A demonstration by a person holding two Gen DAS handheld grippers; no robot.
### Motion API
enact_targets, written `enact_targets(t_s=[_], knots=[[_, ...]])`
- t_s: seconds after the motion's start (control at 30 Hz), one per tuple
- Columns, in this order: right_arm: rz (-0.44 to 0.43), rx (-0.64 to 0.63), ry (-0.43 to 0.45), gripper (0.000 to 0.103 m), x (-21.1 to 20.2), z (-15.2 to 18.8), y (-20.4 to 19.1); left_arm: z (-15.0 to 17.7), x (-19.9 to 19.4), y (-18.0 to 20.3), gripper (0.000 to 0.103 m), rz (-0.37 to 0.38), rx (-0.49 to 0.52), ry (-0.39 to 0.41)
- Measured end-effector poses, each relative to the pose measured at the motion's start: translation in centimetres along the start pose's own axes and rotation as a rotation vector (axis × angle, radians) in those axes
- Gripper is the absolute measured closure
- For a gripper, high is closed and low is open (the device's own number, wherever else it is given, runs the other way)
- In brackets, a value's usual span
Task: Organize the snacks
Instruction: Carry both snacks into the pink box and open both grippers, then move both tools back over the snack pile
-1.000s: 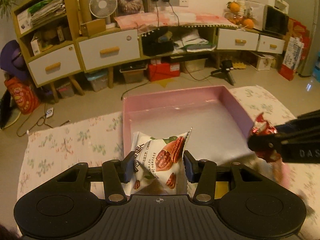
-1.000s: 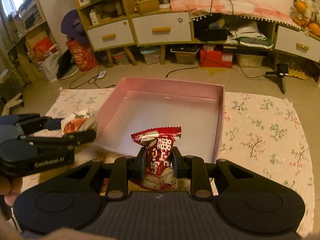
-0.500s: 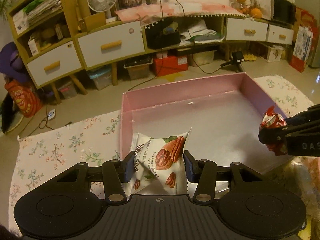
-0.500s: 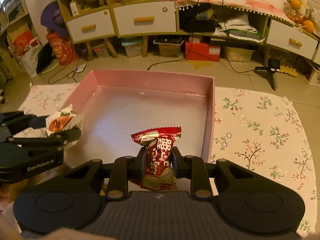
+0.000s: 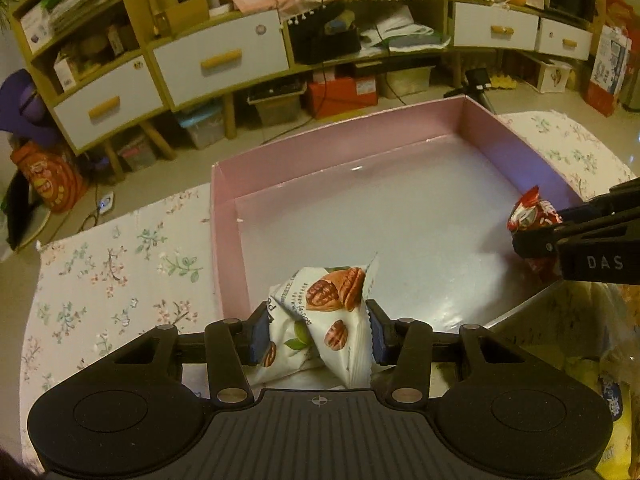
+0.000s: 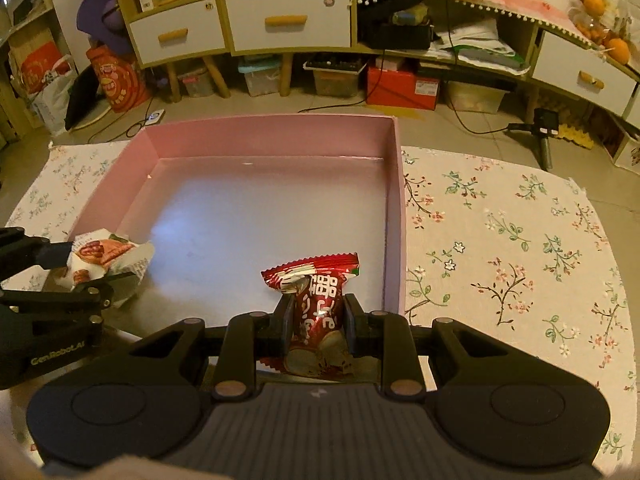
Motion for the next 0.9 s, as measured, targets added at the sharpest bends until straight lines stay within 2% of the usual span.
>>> enact_targets(t_s=[0.13,0.3,0.37,0.43,0.53,0.73,0.9], knots=[[-0.003,0.015,0.01,0.08,0.0,-0.1,0.1,0.0,0.0,-0.5,0.057,-0.001,-0.039,0.039],[-0.003,0.019,0.036,0.077,-0.5,-0.4,0.2,0.0,-0.2,-0.2,0.054,-0.001,-0.029,0.072],[-0.017,0.036,0.049,0.067,-0.9,-0.6,0.3,-0.1,-0.4,-0.1,0.052,0.0,-0.025,0.079],[-0.027,0.05,0.06,0.055,-1.4,-0.7,0.4,-0.2,-0.8,-0.1,0.042,0.003,-0.029,0.09],[-0.024,0.054,0.073,0.043,-2.1,-0.8,0.4,-0.3,-1.6,0.0,0.03,0.004,-0.032,0.104],[-0.019,0.058,0.093,0.027,-3.8,-0.6,0.4,0.0,-3.8,0.2,0.015,0.003,-0.026,0.125],[-0.011,0.056,0.099,0.019,-5.3,0.2,0.5,0.9,-5.7,0.1,0.011,0.011,-0.046,0.125]])
Point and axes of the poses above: each gripper's, at about its wrist camera, not at the fingertips, and x roughly the way its jaws point, y to its right, z to its underside, the point moved 7 cm from there along x, roughly the way its jaws point, and after that the axes turned 1 degree about z, right-handed, at the moved point
